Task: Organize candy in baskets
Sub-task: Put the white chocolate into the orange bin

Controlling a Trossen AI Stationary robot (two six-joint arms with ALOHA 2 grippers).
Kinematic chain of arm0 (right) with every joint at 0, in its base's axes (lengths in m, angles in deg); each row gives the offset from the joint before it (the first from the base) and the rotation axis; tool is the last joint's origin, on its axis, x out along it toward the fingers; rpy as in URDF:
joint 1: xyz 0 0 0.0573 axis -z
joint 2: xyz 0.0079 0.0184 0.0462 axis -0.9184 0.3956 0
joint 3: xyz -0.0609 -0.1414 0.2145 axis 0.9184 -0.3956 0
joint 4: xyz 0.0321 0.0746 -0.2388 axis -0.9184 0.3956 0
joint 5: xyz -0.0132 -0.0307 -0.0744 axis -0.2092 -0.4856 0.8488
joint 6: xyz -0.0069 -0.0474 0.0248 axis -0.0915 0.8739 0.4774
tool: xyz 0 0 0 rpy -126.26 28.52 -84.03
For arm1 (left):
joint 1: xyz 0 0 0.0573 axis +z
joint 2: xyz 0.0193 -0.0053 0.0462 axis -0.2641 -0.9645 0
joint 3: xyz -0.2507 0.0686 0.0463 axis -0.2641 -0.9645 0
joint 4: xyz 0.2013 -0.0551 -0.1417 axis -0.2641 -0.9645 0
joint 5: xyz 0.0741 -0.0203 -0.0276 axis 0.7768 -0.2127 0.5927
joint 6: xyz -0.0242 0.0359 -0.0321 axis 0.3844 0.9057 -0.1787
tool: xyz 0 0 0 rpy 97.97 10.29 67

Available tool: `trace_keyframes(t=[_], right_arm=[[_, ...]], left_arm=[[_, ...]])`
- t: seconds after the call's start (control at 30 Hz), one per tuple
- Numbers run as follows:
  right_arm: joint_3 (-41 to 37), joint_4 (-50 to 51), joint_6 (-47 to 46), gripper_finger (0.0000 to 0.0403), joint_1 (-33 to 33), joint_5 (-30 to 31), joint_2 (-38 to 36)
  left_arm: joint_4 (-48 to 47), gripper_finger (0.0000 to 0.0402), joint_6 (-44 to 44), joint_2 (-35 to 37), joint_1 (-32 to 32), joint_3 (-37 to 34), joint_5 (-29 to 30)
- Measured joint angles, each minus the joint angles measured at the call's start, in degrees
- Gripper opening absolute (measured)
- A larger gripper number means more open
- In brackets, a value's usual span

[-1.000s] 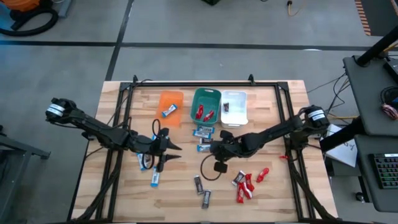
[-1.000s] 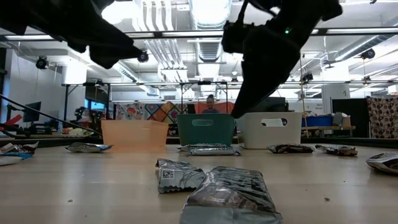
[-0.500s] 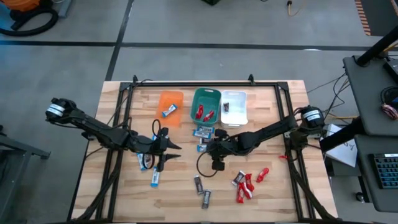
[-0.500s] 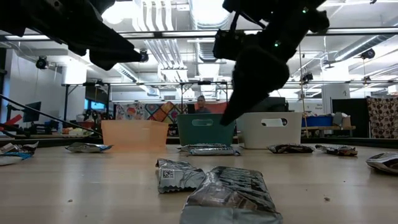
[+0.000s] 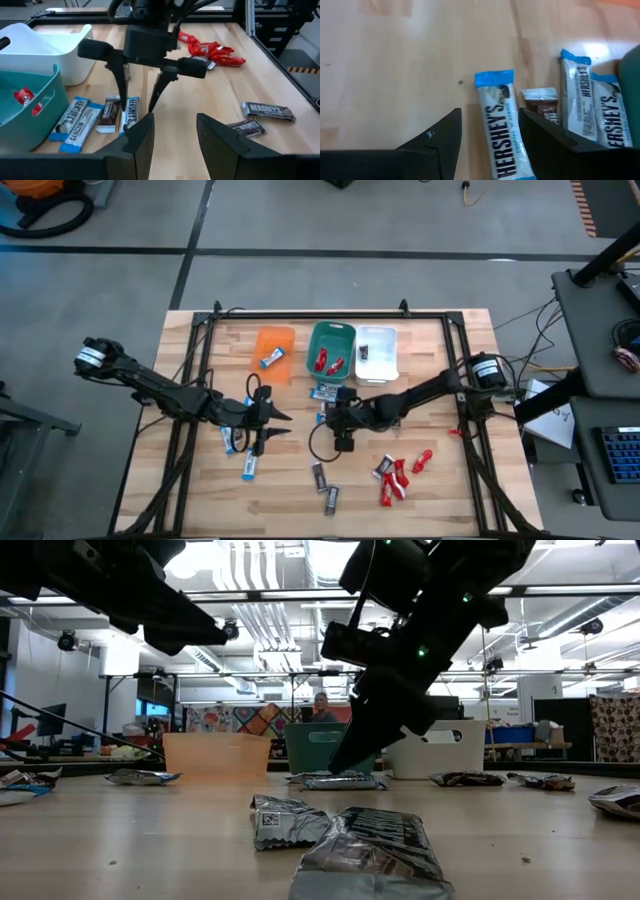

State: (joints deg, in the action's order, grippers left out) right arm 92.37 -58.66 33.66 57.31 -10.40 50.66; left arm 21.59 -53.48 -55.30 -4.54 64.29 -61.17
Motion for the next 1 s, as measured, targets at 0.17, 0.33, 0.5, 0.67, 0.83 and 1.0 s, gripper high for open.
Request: trace_keyframes(t=[0.17,0.33,0.5,0.67,0.83,1.0], right_arm=[[0.0,0.93,0.59,0.0198,1.22,0.0,-0.26],[-0.15,1.27,1.77,0.0198,1.51,-0.07,1.2],[-0.13,0.91,1.68,0.0199,1.45,-0.46,2.37],[0.02,1.04,1.54,0.0193,1.58,-0.5,3.29],[0.11,2.17,-0.23,0.0161,2.55,-4.34,4.61],[0.09,2.46,-0.4,0.0112,2.69,-6.42,5.85]], left_arm=[[-0.24,0.0131,0.04,0.0,0.0,0.0,0.0],[-0.22,0.0131,0.07,0.0,0.0,0.0,0.0],[-0.15,0.0131,0.28,0.0,0.02,0.0,0.0],[-0.15,0.0131,0.27,0.0,0.02,0.0,0.0],[-0.09,0.0131,0.26,0.0,0.02,0.0,0.0],[0.0,0.0131,0.26,0.0,0.02,0.0,0.0]])
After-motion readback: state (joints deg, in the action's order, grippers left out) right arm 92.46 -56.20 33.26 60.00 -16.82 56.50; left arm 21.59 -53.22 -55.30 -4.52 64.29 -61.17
